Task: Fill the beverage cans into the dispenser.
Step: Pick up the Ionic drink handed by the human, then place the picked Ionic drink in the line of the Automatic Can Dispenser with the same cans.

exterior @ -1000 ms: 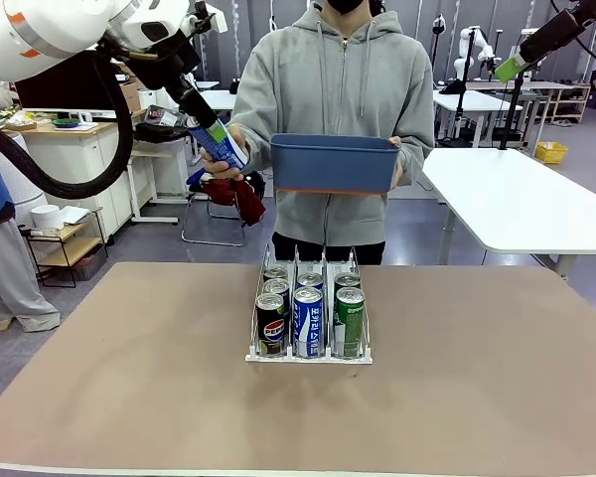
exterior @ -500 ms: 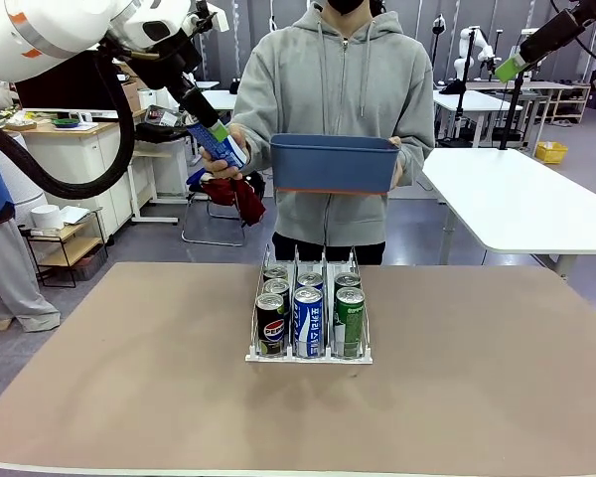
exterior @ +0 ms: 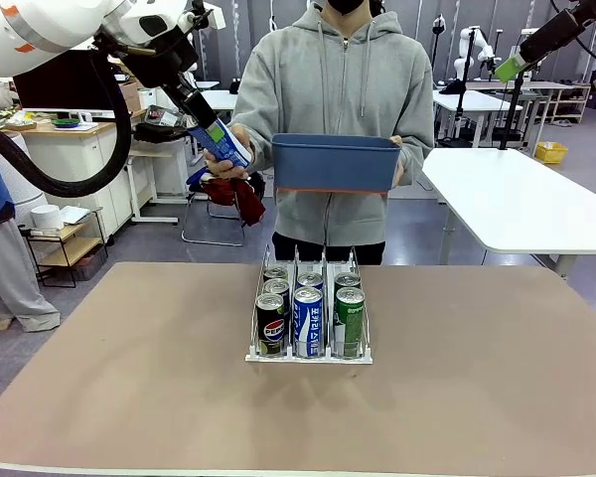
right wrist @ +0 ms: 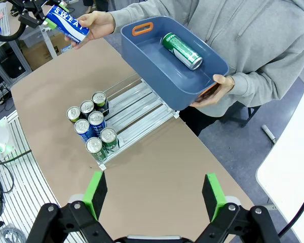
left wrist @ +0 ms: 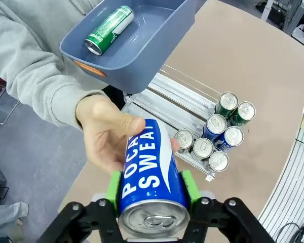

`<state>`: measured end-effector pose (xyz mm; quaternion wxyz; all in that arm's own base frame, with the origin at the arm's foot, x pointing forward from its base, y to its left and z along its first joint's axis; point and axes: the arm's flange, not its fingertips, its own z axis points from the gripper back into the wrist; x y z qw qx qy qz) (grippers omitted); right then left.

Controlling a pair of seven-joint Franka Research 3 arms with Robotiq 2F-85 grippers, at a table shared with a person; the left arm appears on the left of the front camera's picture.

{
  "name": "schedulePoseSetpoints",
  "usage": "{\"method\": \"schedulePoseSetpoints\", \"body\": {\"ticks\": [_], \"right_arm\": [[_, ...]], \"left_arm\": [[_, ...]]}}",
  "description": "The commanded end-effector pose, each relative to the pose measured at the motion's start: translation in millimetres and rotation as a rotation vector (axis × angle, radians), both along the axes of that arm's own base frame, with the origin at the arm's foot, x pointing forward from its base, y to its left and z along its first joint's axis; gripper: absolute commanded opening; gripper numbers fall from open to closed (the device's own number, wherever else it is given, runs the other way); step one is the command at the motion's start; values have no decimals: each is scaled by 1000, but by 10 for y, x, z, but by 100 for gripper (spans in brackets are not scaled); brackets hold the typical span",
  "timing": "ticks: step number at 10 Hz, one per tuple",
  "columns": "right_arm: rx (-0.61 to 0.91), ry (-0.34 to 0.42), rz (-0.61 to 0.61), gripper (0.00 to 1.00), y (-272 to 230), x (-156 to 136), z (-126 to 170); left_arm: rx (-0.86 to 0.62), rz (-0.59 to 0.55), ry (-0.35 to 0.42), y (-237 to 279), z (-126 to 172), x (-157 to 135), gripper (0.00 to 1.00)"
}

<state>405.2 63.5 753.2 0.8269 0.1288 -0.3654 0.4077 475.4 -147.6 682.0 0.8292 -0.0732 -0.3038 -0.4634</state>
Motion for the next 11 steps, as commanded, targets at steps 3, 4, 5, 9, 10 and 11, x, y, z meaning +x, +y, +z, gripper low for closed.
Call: {"method": "schedulePoseSetpoints", "body": {"ticks": [3,4,5,9,10,11], "right_arm": [[0,3,3,100,4,-7,-5],[0,3,3,100,4,-7,-5],[0,3,3,100,4,-7,-5],[0,3,3,100,4,-7,-5],[0,3,3,100,4,-7,-5],[0,3,3,100,4,-7,-5]], "left_arm": [[20,6,31,24,5,-75,0],[31,4,35,29,5,-70,0],[42,0,30,39,12,-67,0],[15,-3,22,4,-14,-28,0],[15,-3,22,4,-14,-28,0],[15,-3,22,4,-14,-28,0]]}}
